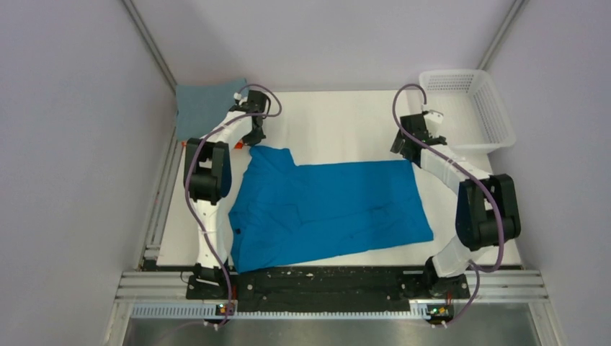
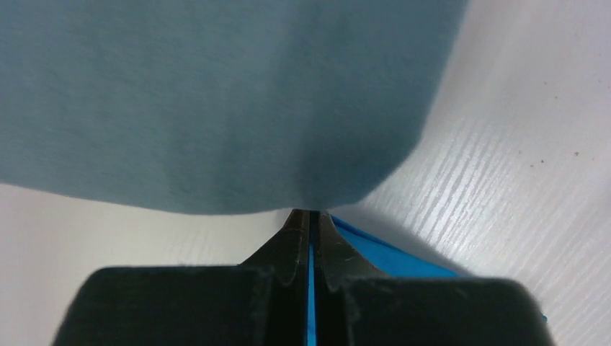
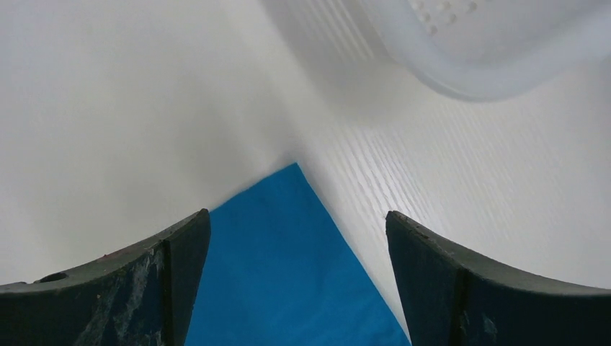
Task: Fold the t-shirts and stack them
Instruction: Grab the side of the flattened tshirt furthest away from the robot with both arms
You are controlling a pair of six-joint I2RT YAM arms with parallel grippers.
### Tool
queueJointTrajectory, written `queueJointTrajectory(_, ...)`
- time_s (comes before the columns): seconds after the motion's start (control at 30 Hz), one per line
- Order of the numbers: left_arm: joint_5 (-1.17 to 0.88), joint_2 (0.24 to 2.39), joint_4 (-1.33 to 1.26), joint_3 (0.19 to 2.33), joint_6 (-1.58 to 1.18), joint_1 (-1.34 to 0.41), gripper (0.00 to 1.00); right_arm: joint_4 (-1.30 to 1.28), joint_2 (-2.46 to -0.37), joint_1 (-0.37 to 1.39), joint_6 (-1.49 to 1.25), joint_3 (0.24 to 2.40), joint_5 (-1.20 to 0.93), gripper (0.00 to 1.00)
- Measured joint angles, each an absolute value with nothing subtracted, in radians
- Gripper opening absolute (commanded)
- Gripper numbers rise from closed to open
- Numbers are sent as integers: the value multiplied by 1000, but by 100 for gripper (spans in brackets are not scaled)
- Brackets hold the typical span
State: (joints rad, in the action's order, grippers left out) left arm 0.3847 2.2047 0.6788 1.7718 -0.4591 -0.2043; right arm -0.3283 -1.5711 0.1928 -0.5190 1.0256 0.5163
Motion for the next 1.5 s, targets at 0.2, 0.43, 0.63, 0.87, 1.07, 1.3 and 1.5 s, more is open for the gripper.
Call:
queueJointTrajectory(0.2,383,2185,658,1772,-440,-180,0,-310,-1760,193,-516,1180,500,76)
queueJointTrajectory(0.43,373,2184,650,1772,-437,-182,0,-319,-1901,193,-515,1259,470,63)
queueJointTrajectory(0.63,326,2183,639,1771,-436,-182,0,-337,-1931,193,-515,1259,457,56)
queueJointTrajectory(0.87,207,2126,592,1705,-427,-183,0,-336,-1931,193,-511,1252,454,26)
queueJointTrajectory(1.07,114,2040,542,1627,-427,-194,0,-295,-1925,193,-509,1225,448,0)
queueJointTrajectory(1.3,54,1958,505,1551,-424,-224,0,-281,-1910,196,-480,1208,440,0)
queueJointTrajectory(1.5,33,1826,490,1398,-423,-259,0,-268,-1769,221,-450,1101,426,0)
